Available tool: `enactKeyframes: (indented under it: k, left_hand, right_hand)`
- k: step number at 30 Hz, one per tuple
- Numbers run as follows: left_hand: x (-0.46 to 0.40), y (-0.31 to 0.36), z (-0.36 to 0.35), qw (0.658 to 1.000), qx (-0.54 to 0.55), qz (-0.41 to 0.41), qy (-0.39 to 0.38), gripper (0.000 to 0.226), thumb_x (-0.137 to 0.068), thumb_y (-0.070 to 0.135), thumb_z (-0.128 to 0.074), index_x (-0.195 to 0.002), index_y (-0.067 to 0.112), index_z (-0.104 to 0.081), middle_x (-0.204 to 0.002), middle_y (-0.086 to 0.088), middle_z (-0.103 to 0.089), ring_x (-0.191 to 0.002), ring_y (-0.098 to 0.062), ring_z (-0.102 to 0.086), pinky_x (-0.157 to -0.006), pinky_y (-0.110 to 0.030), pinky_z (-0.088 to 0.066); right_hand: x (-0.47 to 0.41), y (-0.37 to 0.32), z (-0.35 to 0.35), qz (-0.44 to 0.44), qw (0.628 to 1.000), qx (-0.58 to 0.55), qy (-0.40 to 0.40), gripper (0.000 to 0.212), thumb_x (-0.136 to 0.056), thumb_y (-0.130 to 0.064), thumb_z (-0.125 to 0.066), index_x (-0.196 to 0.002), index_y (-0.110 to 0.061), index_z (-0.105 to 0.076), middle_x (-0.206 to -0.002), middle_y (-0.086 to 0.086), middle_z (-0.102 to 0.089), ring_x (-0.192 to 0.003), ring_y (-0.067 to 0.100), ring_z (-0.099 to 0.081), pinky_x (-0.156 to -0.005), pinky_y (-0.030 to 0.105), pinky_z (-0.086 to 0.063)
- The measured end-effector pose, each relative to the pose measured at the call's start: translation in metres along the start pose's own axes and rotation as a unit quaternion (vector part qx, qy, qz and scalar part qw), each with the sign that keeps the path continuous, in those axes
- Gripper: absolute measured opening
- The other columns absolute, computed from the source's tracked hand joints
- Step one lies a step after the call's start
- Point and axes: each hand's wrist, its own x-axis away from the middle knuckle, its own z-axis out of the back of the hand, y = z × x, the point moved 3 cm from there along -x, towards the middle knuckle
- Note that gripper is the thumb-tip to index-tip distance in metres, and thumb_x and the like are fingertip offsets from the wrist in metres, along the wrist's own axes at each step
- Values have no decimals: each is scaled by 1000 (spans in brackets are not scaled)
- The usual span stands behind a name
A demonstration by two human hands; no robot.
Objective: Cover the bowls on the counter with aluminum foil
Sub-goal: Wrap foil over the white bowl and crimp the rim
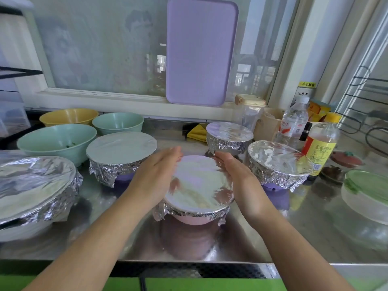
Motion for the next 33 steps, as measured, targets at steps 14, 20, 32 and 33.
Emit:
enactKeyframes:
  k: [14,20,32,33]
  left_hand:
    - [56,-12,-1,995,47,9,82,56,-102,64,-45,-152,39,-44,-148,26,-48,-132,4,-42,-104,-24,-28]
    - [62,-18,-17,985,110,17,133,45,-105,53,-48,-149,40,-50,-149,22,-51,-137,-2,-46,-113,-28,-34]
    - [65,-21,-35,961,168,-3,221,38,-113,34,-33,-131,30,-66,-129,16,-68,-123,-3,-59,-111,-36,-45]
    - [65,-21,-35,961,167,1,222,38,-113,34,-33,-128,30,-67,-126,16,-68,-122,-4,-60,-111,-39,-46]
  right_hand:
    - [41,32,11,34,998,-8,54,55,-103,-68,-47,-152,-42,-44,-150,-30,-47,-131,-27,-37,-120,13,-28]
    - [54,33,-21,20,984,-137,114,56,-102,-65,-50,-154,-44,-45,-140,-35,-54,-123,-29,-45,-111,14,-36]
    - [62,28,-50,8,965,-222,138,45,-95,-58,-48,-136,-45,-60,-138,-6,-69,-136,18,-60,-119,54,-40]
    - [63,27,-50,7,966,-219,137,46,-94,-60,-49,-136,-45,-60,-138,-5,-69,-136,19,-60,-119,54,-40]
